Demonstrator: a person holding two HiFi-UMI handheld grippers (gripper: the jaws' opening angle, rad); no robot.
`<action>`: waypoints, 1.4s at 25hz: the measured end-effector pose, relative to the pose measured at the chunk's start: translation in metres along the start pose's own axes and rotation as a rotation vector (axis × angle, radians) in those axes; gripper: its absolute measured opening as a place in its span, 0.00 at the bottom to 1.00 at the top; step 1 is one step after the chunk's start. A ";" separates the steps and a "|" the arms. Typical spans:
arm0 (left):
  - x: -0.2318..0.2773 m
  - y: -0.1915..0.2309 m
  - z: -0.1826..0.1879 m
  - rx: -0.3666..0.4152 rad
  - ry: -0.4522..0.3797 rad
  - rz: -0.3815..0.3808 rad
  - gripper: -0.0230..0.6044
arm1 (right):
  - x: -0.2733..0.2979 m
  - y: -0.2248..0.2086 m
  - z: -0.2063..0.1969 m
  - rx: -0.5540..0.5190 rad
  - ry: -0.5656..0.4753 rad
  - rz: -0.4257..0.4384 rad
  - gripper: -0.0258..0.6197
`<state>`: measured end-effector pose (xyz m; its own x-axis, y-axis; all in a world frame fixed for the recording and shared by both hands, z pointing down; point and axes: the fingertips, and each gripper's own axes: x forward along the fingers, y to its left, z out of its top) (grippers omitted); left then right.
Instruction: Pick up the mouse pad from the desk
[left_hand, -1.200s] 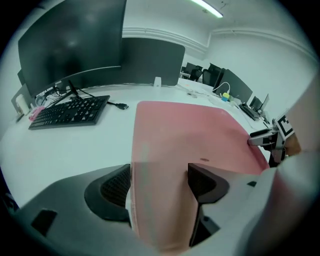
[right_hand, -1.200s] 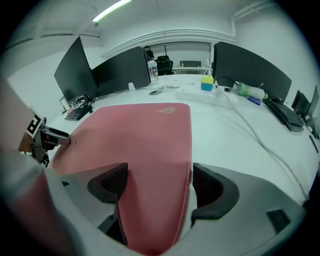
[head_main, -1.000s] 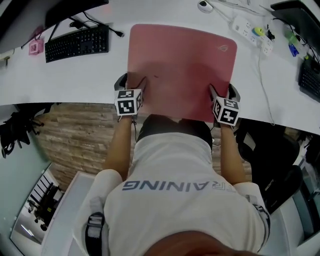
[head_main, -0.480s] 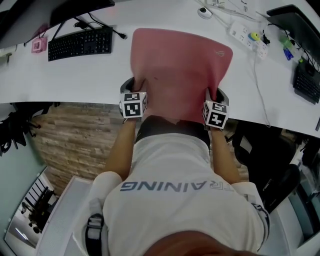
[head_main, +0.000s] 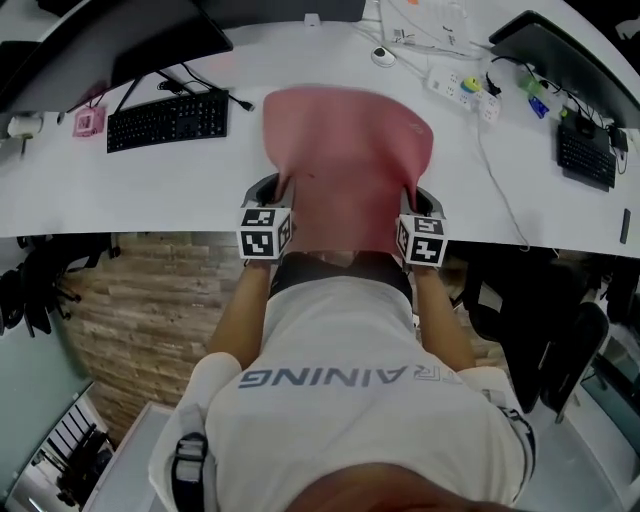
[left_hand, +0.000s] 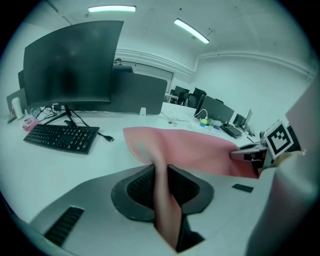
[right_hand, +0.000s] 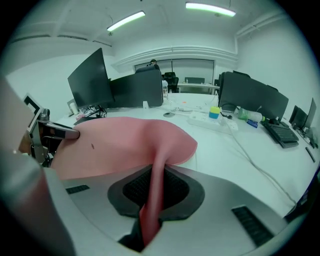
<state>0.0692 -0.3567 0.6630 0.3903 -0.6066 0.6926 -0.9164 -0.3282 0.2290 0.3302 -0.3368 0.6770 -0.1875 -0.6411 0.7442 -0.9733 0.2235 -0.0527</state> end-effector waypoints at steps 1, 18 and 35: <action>-0.004 -0.003 0.007 -0.004 -0.022 -0.010 0.20 | -0.007 0.000 0.007 0.001 -0.022 -0.005 0.13; -0.114 -0.037 0.177 0.163 -0.482 -0.094 0.19 | -0.132 0.006 0.164 -0.075 -0.459 -0.138 0.13; -0.250 -0.047 0.279 0.245 -0.867 -0.066 0.19 | -0.272 0.046 0.295 -0.253 -0.859 -0.233 0.13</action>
<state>0.0391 -0.3918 0.2882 0.4616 -0.8816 -0.0984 -0.8842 -0.4662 0.0289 0.2970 -0.3685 0.2754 -0.1225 -0.9918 -0.0374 -0.9599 0.1088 0.2583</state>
